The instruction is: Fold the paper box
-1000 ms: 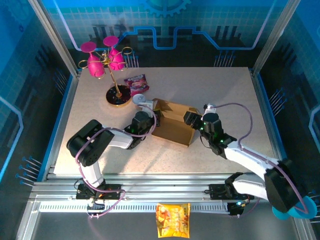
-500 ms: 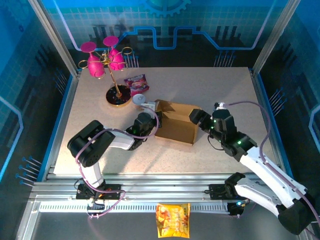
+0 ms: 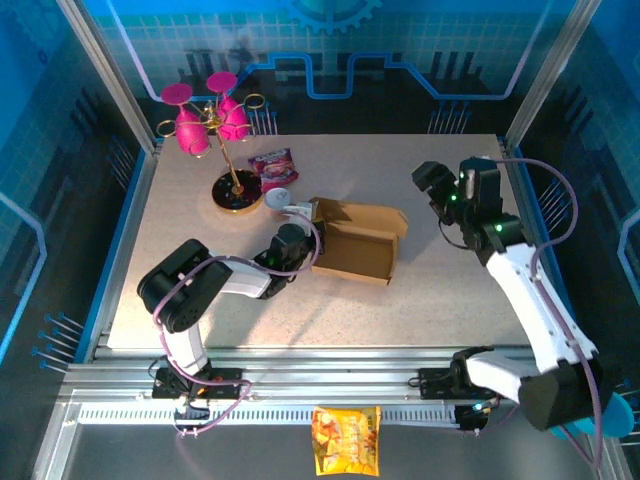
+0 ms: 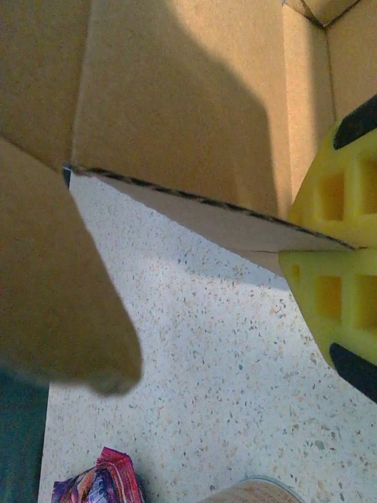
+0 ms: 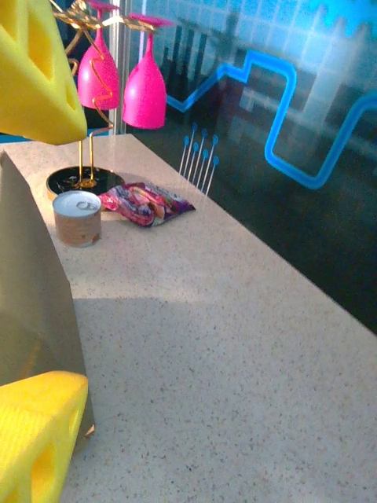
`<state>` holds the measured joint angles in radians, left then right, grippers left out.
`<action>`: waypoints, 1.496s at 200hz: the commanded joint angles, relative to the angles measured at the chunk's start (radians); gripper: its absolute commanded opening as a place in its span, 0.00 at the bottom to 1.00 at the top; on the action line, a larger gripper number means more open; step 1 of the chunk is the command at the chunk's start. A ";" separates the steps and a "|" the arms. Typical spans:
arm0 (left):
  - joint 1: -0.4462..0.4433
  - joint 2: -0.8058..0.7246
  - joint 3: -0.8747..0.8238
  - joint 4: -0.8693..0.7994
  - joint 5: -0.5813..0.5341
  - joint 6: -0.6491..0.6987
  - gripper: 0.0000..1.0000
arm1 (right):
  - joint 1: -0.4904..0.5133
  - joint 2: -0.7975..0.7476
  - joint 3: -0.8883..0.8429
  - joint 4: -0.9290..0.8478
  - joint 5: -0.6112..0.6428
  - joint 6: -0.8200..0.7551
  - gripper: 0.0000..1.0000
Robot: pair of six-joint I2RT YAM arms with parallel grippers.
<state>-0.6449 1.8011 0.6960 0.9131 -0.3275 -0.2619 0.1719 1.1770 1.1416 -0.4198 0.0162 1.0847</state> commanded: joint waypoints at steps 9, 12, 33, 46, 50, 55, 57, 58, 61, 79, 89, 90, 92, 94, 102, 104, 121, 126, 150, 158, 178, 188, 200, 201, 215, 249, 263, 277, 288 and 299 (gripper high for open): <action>-0.010 0.014 0.008 -0.084 -0.020 0.016 0.00 | -0.092 0.192 0.044 -0.079 -0.267 0.062 0.72; -0.011 0.012 0.008 -0.085 -0.020 0.016 0.00 | -0.094 0.210 0.049 -0.083 -0.286 0.068 0.72; -0.012 0.001 0.008 -0.093 -0.021 0.022 0.00 | -0.087 0.302 0.080 -0.113 -0.377 0.090 0.71; -0.012 -0.004 0.007 -0.095 -0.023 0.021 0.00 | -0.076 0.323 0.076 -0.106 -0.403 0.112 0.71; -0.012 -0.005 0.008 -0.097 -0.023 0.020 0.00 | -0.073 0.326 0.072 -0.098 -0.408 0.121 0.71; -0.012 -0.007 0.008 -0.096 -0.024 0.019 0.00 | -0.071 0.328 0.063 -0.084 -0.415 0.133 0.71; -0.012 -0.007 0.007 -0.097 -0.024 0.018 0.00 | -0.069 0.328 0.060 -0.078 -0.417 0.137 0.71; -0.013 -0.007 0.008 -0.097 -0.023 0.018 0.00 | -0.069 0.329 0.058 -0.074 -0.419 0.139 0.71; -0.013 -0.008 0.008 -0.097 -0.023 0.018 0.00 | -0.069 0.329 0.053 -0.068 -0.421 0.145 0.71; -0.015 -0.011 0.008 -0.098 -0.023 0.017 0.00 | -0.066 0.335 0.040 -0.053 -0.437 0.167 0.71; -0.015 -0.013 0.007 -0.098 -0.025 0.016 0.00 | -0.065 0.337 0.037 -0.054 -0.447 0.170 0.70; -0.015 -0.013 0.008 -0.098 -0.025 0.018 0.00 | -0.065 0.336 0.036 -0.054 -0.448 0.170 0.70; -0.016 -0.013 0.007 -0.097 -0.025 0.017 0.00 | -0.065 0.336 0.035 -0.052 -0.449 0.171 0.70; -0.017 -0.013 0.008 -0.097 -0.025 0.016 0.00 | -0.063 0.335 0.033 -0.053 -0.450 0.172 0.70; -0.018 -0.014 0.007 -0.097 -0.025 0.015 0.00 | -0.063 0.332 0.027 -0.050 -0.454 0.172 0.69; -0.019 -0.015 0.008 -0.097 -0.025 0.015 0.00 | -0.063 0.332 0.025 -0.050 -0.455 0.173 0.69; -0.021 -0.019 0.006 -0.099 -0.032 0.017 0.00 | -0.070 0.327 0.011 -0.050 -0.462 0.166 0.68; -0.021 -0.020 0.007 -0.100 -0.033 0.016 0.00 | -0.074 0.324 0.010 -0.056 -0.462 0.159 0.68; -0.022 -0.023 0.009 -0.101 -0.033 0.023 0.00 | -0.099 0.314 0.014 -0.072 -0.470 0.144 0.69; -0.022 -0.024 0.010 -0.102 -0.031 0.023 0.00 | -0.103 0.320 0.015 -0.065 -0.481 0.141 0.69; -0.024 -0.026 0.008 -0.105 -0.034 0.028 0.00 | -0.118 0.347 0.034 -0.061 -0.530 0.128 0.73; -0.024 -0.028 0.007 -0.112 -0.037 0.031 0.00 | -0.132 0.342 0.052 -0.086 -0.528 0.107 0.73; -0.023 -0.033 0.006 -0.114 -0.036 0.036 0.00 | -0.150 0.319 0.079 -0.141 -0.482 0.067 0.74; -0.023 -0.033 0.005 -0.114 -0.036 0.037 0.00 | -0.152 0.317 0.082 -0.144 -0.477 0.064 0.74; -0.024 -0.037 0.004 -0.115 -0.038 0.041 0.00 | -0.174 0.298 0.103 -0.178 -0.436 0.028 0.75; -0.025 -0.039 0.000 -0.109 -0.044 0.041 0.00 | -0.195 0.354 0.119 -0.144 -0.459 0.035 0.75; -0.025 -0.039 0.000 -0.111 -0.045 0.041 0.00 | -0.185 0.392 0.130 -0.122 -0.467 0.049 0.75; -0.024 -0.039 0.002 -0.115 -0.046 0.041 0.00 | -0.169 0.427 0.135 -0.114 -0.496 0.076 0.74; -0.025 -0.040 0.005 -0.121 -0.044 0.041 0.00 | -0.147 0.435 0.125 -0.105 -0.506 0.098 0.74; -0.025 -0.041 0.007 -0.124 -0.046 0.041 0.00 | -0.127 0.430 0.109 -0.095 -0.511 0.120 0.74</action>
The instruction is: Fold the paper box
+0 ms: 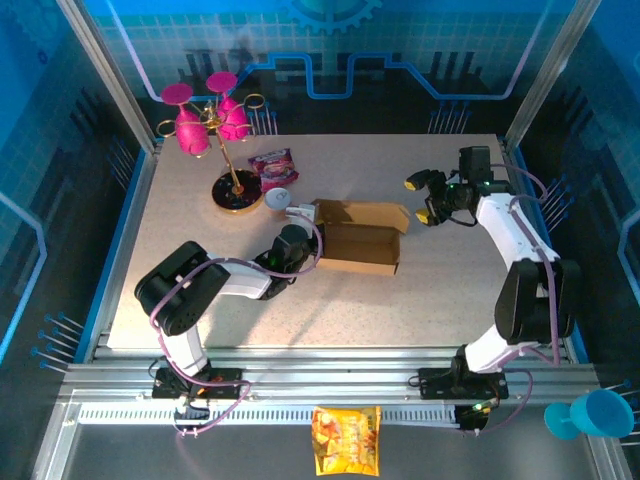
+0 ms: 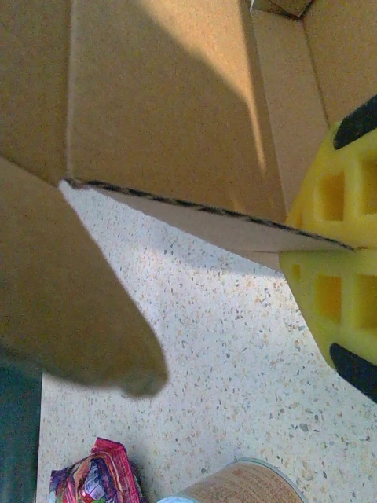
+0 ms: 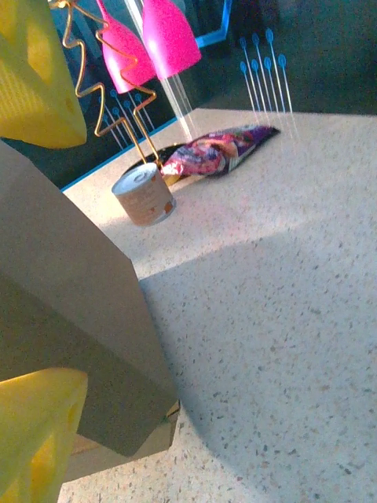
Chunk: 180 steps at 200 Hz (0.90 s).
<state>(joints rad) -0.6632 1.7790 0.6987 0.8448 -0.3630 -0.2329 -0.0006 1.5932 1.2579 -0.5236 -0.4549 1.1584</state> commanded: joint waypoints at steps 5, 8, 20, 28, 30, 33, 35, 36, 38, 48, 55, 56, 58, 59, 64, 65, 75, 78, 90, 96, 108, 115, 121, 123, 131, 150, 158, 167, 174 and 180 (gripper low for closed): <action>-0.008 -0.021 0.005 -0.056 -0.010 0.012 0.00 | 0.056 0.012 -0.015 0.014 -0.042 0.055 0.74; -0.007 -0.020 0.006 -0.057 -0.009 0.010 0.00 | 0.059 0.009 -0.021 0.017 -0.042 0.061 0.74; -0.009 -0.018 0.010 -0.057 -0.008 0.010 0.00 | 0.075 0.002 -0.048 0.037 -0.048 0.083 0.73; -0.009 -0.016 0.011 -0.058 -0.008 0.011 0.00 | 0.080 0.000 -0.065 0.058 -0.051 0.095 0.72; -0.009 -0.015 0.012 -0.058 -0.007 0.011 0.00 | 0.081 -0.001 -0.069 0.062 -0.051 0.097 0.71; -0.008 -0.016 0.012 -0.057 -0.007 0.010 0.00 | 0.082 -0.001 -0.074 0.065 -0.053 0.100 0.71; -0.008 -0.014 0.013 -0.057 -0.007 0.010 0.00 | 0.082 -0.001 -0.077 0.067 -0.053 0.101 0.71; -0.008 -0.014 0.014 -0.058 -0.007 0.010 0.00 | 0.083 0.000 -0.078 0.068 -0.052 0.102 0.70; -0.008 -0.014 0.014 -0.057 -0.008 0.010 0.00 | 0.084 0.000 -0.080 0.070 -0.054 0.102 0.70; -0.008 -0.011 0.017 -0.058 -0.007 0.010 0.00 | 0.088 0.002 -0.090 0.075 -0.063 0.109 0.69; -0.009 -0.010 0.020 -0.058 -0.005 0.009 0.00 | 0.090 0.000 -0.096 0.079 -0.070 0.117 0.69; -0.008 -0.009 0.020 -0.058 -0.006 0.009 0.00 | 0.090 0.000 -0.097 0.079 -0.071 0.118 0.69; -0.008 -0.008 0.020 -0.058 -0.006 0.009 0.00 | 0.091 -0.001 -0.099 0.081 -0.073 0.121 0.69; -0.008 -0.008 0.021 -0.059 -0.006 0.009 0.00 | 0.092 -0.001 -0.099 0.081 -0.074 0.122 0.69; -0.008 -0.007 0.022 -0.059 -0.004 0.008 0.01 | 0.095 -0.005 -0.105 0.082 -0.076 0.129 0.69; -0.007 -0.007 0.022 -0.059 -0.005 0.008 0.01 | 0.095 -0.006 -0.106 0.083 -0.077 0.131 0.69; -0.009 -0.009 0.024 -0.059 -0.002 0.004 0.02 | 0.100 -0.016 -0.119 0.084 -0.079 0.141 0.69; -0.010 -0.010 0.024 -0.059 -0.001 0.001 0.02 | 0.101 -0.020 -0.121 0.083 -0.079 0.144 0.69; -0.011 -0.016 0.023 -0.065 0.000 -0.008 0.04 | 0.107 -0.030 -0.131 0.077 -0.079 0.152 0.69; -0.012 -0.019 0.024 -0.069 0.001 -0.015 0.06 | 0.111 -0.037 -0.137 0.076 -0.077 0.160 0.67; -0.015 -0.028 0.021 -0.076 0.002 -0.028 0.08 | 0.124 -0.043 -0.146 0.076 -0.080 0.168 0.65; -0.019 -0.033 0.020 -0.082 0.001 -0.037 0.10 | 0.132 -0.047 -0.150 0.072 -0.076 0.170 0.65; -0.020 -0.038 0.017 -0.085 0.002 -0.046 0.11 | 0.139 -0.051 -0.155 0.072 -0.074 0.172 0.64; -0.022 -0.038 0.017 -0.086 0.002 -0.048 0.11 | 0.140 -0.052 -0.157 0.073 -0.073 0.173 0.64; -0.025 -0.045 0.014 -0.091 0.002 -0.060 0.12 | 0.148 -0.060 -0.164 0.070 -0.067 0.175 0.63; -0.028 -0.068 0.003 -0.106 0.003 -0.094 0.16 | 0.162 -0.076 -0.187 0.073 -0.055 0.183 0.61; -0.030 -0.078 -0.002 -0.114 0.002 -0.108 0.17 | 0.166 -0.082 -0.196 0.076 -0.056 0.188 0.60; -0.032 -0.088 -0.008 -0.123 0.004 -0.123 0.19 | 0.171 -0.086 -0.205 0.080 -0.055 0.193 0.59; -0.030 -0.094 -0.012 -0.129 0.007 -0.138 0.20 | 0.174 -0.091 -0.211 0.079 -0.053 0.198 0.59; -0.031 -0.098 -0.017 -0.132 0.013 -0.148 0.21 | 0.177 -0.095 -0.217 0.079 -0.050 0.199 0.59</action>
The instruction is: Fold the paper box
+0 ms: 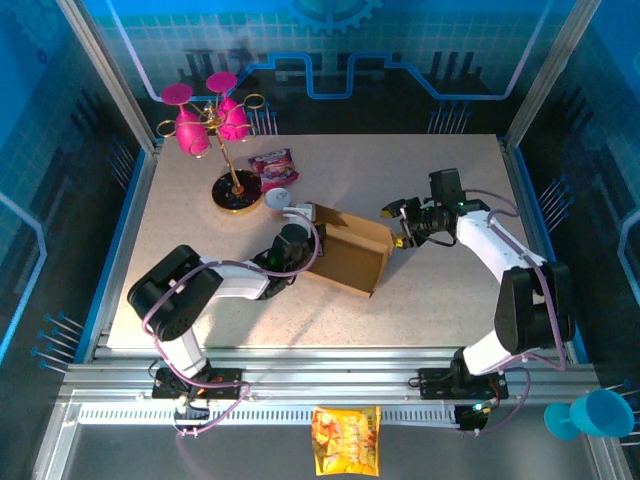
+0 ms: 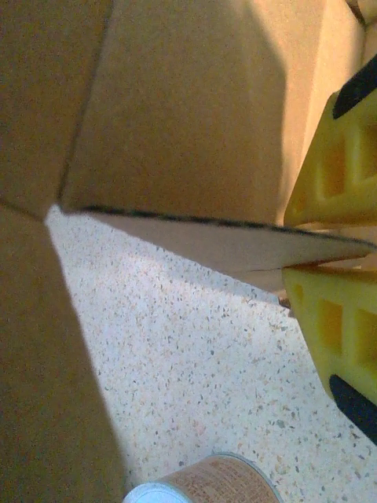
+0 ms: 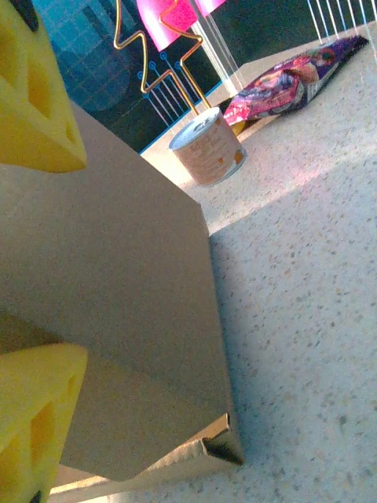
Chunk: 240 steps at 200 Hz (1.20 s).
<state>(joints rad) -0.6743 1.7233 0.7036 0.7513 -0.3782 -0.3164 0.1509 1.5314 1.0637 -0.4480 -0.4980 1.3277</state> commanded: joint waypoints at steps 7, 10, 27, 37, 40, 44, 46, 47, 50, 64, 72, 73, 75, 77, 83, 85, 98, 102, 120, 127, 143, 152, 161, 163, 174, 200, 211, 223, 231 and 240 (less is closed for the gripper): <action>-0.020 -0.048 -0.028 -0.040 0.035 -0.078 0.23 | 0.029 -0.037 -0.028 0.005 -0.004 0.031 0.59; -0.019 -0.050 -0.030 -0.040 0.038 -0.086 0.23 | 0.030 -0.040 -0.031 0.005 -0.002 0.032 0.59; -0.020 -0.063 -0.046 -0.040 0.057 -0.109 0.22 | 0.033 -0.055 -0.050 0.009 0.003 0.043 0.59; -0.019 -0.068 -0.054 -0.038 0.065 -0.121 0.21 | 0.034 -0.064 -0.066 0.019 0.004 0.052 0.60; -0.020 -0.070 -0.057 -0.038 0.068 -0.124 0.21 | 0.034 -0.067 -0.069 0.020 0.004 0.056 0.60; -0.019 -0.071 -0.059 -0.038 0.072 -0.129 0.20 | 0.035 -0.070 -0.073 0.023 0.002 0.062 0.60; -0.020 -0.072 -0.061 -0.038 0.074 -0.131 0.20 | 0.035 -0.072 -0.075 0.026 0.001 0.066 0.61; -0.020 -0.073 -0.061 -0.038 0.074 -0.132 0.20 | 0.035 -0.073 -0.077 0.028 0.001 0.067 0.61; -0.020 -0.074 -0.062 -0.039 0.077 -0.136 0.19 | 0.035 -0.075 -0.081 0.031 0.000 0.071 0.61; -0.020 -0.079 -0.067 -0.049 0.084 -0.149 0.18 | 0.040 -0.087 -0.099 0.048 -0.007 0.097 0.63; -0.019 -0.079 -0.070 -0.050 0.085 -0.154 0.17 | 0.040 -0.091 -0.109 0.057 -0.012 0.110 0.63; -0.019 -0.079 -0.071 -0.049 0.085 -0.155 0.16 | 0.040 -0.092 -0.111 0.058 -0.013 0.112 0.64; -0.020 -0.080 -0.071 -0.050 0.086 -0.157 0.16 | 0.042 -0.094 -0.113 0.060 -0.014 0.114 0.64; -0.020 -0.080 -0.072 -0.049 0.085 -0.158 0.16 | 0.041 -0.095 -0.114 0.061 -0.017 0.117 0.64; -0.020 -0.079 -0.074 -0.048 0.087 -0.163 0.15 | 0.043 -0.098 -0.118 0.064 -0.017 0.124 0.64; -0.020 -0.079 -0.073 -0.048 0.087 -0.164 0.14 | 0.043 -0.100 -0.120 0.064 -0.017 0.125 0.64; -0.019 -0.075 -0.072 -0.048 0.092 -0.168 0.11 | 0.044 -0.104 -0.122 0.055 -0.017 0.126 0.64; -0.020 -0.074 -0.070 -0.047 0.093 -0.170 0.10 | 0.046 -0.104 -0.122 0.051 -0.017 0.126 0.64; -0.020 -0.072 -0.068 -0.058 0.092 -0.180 0.05 | 0.052 -0.119 -0.128 0.028 -0.012 0.125 0.62; -0.020 -0.073 -0.070 -0.058 0.091 -0.183 0.05 | 0.053 -0.128 -0.133 0.022 -0.006 0.124 0.62; -0.021 -0.076 -0.075 -0.056 0.081 -0.187 0.01 | 0.051 -0.154 -0.141 -0.016 0.011 0.104 0.62; -0.019 -0.078 -0.076 -0.056 0.074 -0.185 0.00 | 0.046 -0.175 -0.146 -0.040 0.024 0.087 0.62; -0.019 -0.077 -0.075 -0.056 0.068 -0.181 0.00 | 0.042 -0.195 -0.155 -0.064 0.032 0.077 0.62; -0.020 -0.077 -0.075 -0.056 0.068 -0.179 0.00 | 0.041 -0.199 -0.157 -0.066 0.033 0.077 0.62; -0.019 -0.076 -0.071 -0.056 0.057 -0.176 0.00 | 0.037 -0.221 -0.175 -0.075 0.033 0.074 0.62; -0.020 -0.061 -0.057 -0.049 0.048 -0.176 0.00 | 0.013 -0.240 -0.222 -0.073 0.022 0.062 0.60; -0.020 -0.055 -0.053 -0.050 0.045 -0.180 0.00 | 0.010 -0.234 -0.228 -0.062 0.011 0.068 0.60; -0.020 -0.050 -0.049 -0.050 0.042 -0.186 0.00 | 0.018 -0.231 -0.225 -0.055 0.012 0.077 0.60; -0.020 -0.047 -0.047 -0.047 0.042 -0.189 0.00 | 0.022 -0.229 -0.223 -0.054 0.012 0.081 0.60; -0.021 -0.044 -0.046 -0.050 0.039 -0.193 0.00 | 0.025 -0.226 -0.228 -0.047 0.007 0.092 0.60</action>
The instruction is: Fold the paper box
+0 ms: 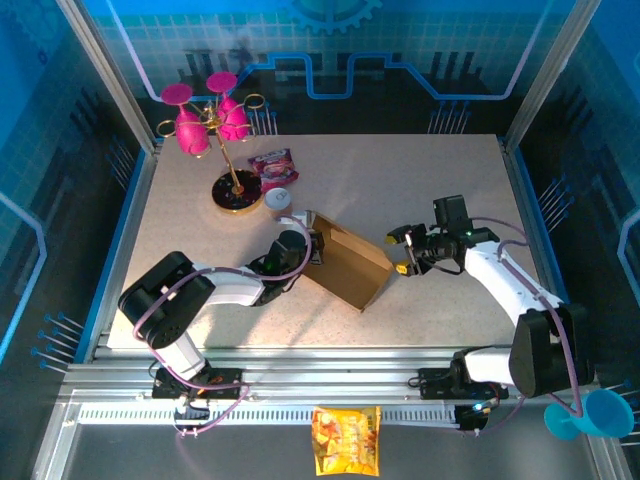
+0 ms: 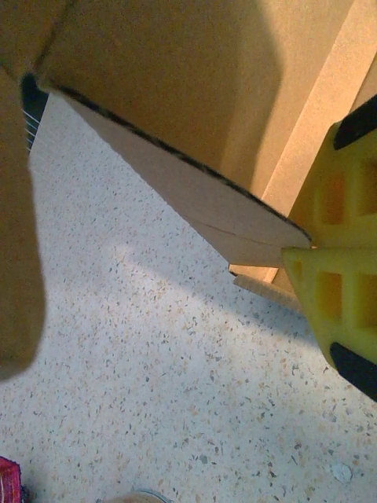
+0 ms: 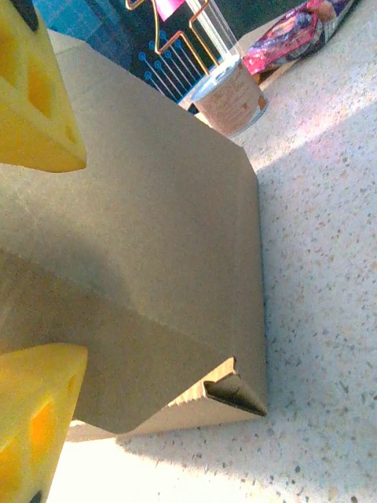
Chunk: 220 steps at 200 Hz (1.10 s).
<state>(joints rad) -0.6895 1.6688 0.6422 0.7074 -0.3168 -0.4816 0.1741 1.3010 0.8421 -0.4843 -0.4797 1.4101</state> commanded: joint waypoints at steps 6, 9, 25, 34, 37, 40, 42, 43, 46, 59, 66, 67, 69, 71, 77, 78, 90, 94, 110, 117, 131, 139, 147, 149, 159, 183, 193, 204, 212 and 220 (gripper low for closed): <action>-0.007 0.014 0.015 -0.004 -0.024 -0.030 0.00 | 0.002 0.002 -0.014 0.001 -0.018 0.020 0.60; -0.008 0.015 0.017 -0.006 -0.024 -0.032 0.00 | 0.001 0.001 -0.019 0.007 -0.021 0.026 0.60; -0.011 0.017 0.018 -0.009 -0.037 -0.038 0.00 | 0.006 -0.005 -0.046 0.040 -0.037 0.064 0.60; -0.013 0.019 0.019 -0.010 -0.046 -0.041 0.00 | 0.007 -0.012 -0.055 0.039 -0.044 0.073 0.60; -0.014 0.019 0.018 -0.011 -0.047 -0.042 0.00 | 0.007 -0.014 -0.055 0.037 -0.046 0.075 0.60; -0.014 0.019 0.019 -0.010 -0.049 -0.044 0.00 | 0.006 -0.017 -0.057 0.036 -0.046 0.079 0.60; -0.014 0.020 0.019 -0.010 -0.051 -0.045 0.00 | 0.006 -0.018 -0.059 0.036 -0.046 0.080 0.60; -0.014 0.020 0.019 -0.010 -0.051 -0.045 0.00 | 0.007 -0.019 -0.059 0.036 -0.046 0.080 0.60; -0.016 0.020 0.019 -0.010 -0.051 -0.046 0.00 | 0.007 -0.023 -0.063 0.037 -0.046 0.083 0.60; -0.018 0.023 0.023 -0.008 -0.055 -0.048 0.00 | 0.008 -0.035 -0.073 0.044 -0.048 0.103 0.60; -0.018 0.025 0.025 -0.008 -0.057 -0.049 0.00 | 0.008 -0.037 -0.078 0.052 -0.048 0.115 0.60; -0.018 0.025 0.025 -0.009 -0.057 -0.049 0.00 | 0.008 -0.037 -0.078 0.052 -0.048 0.117 0.60; -0.019 0.027 0.025 -0.009 -0.058 -0.049 0.00 | 0.011 -0.038 -0.079 0.055 -0.049 0.121 0.60; -0.020 0.026 0.024 -0.008 -0.058 -0.049 0.00 | 0.011 -0.038 -0.080 0.059 -0.050 0.124 0.60; -0.020 0.027 0.026 -0.008 -0.061 -0.050 0.00 | 0.013 -0.037 -0.082 0.067 -0.054 0.135 0.60; -0.020 0.028 0.026 -0.008 -0.061 -0.051 0.00 | 0.014 -0.036 -0.081 0.069 -0.054 0.137 0.60; -0.023 0.028 0.026 -0.008 -0.066 -0.054 0.00 | 0.026 -0.031 -0.084 0.087 -0.061 0.161 0.59; -0.023 0.028 0.027 -0.010 -0.066 -0.053 0.00 | 0.030 -0.029 -0.085 0.094 -0.062 0.171 0.59; -0.024 0.029 0.025 -0.012 -0.070 -0.057 0.00 | 0.050 -0.034 -0.093 0.115 -0.065 0.208 0.60; -0.025 0.029 0.024 -0.010 -0.071 -0.058 0.00 | 0.056 -0.038 -0.096 0.119 -0.063 0.221 0.60; -0.026 0.029 0.022 -0.010 -0.075 -0.060 0.00 | 0.069 -0.046 -0.104 0.130 -0.054 0.247 0.60; -0.027 0.029 0.022 -0.008 -0.074 -0.060 0.00 | 0.074 -0.044 -0.108 0.135 -0.050 0.258 0.60; -0.026 0.029 0.022 -0.007 -0.073 -0.062 0.00 | 0.080 -0.041 -0.112 0.150 -0.047 0.270 0.60; -0.027 0.029 0.022 -0.008 -0.073 -0.062 0.00 | 0.081 -0.039 -0.113 0.153 -0.046 0.274 0.60; -0.028 0.030 0.020 -0.005 -0.073 -0.066 0.00 | 0.087 -0.031 -0.118 0.176 -0.045 0.290 0.60; -0.029 0.029 0.016 0.000 -0.073 -0.074 0.00 | 0.098 0.004 -0.099 0.216 -0.036 0.312 0.59; -0.031 0.028 0.014 0.000 -0.075 -0.074 0.00 | 0.104 0.019 -0.085 0.219 -0.031 0.310 0.58; -0.030 0.024 0.014 0.002 -0.074 -0.074 0.00 | 0.108 0.038 -0.074 0.223 -0.027 0.308 0.56; -0.030 0.021 0.013 0.003 -0.074 -0.074 0.00 | 0.112 0.051 -0.069 0.226 -0.027 0.305 0.55; -0.031 0.020 0.013 0.002 -0.076 -0.073 0.00 | 0.115 0.061 -0.066 0.229 -0.022 0.301 0.53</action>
<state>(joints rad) -0.7094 1.6821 0.6476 0.7105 -0.3813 -0.5442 0.2680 1.3266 0.7414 -0.2901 -0.5076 1.6970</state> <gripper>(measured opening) 0.047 0.551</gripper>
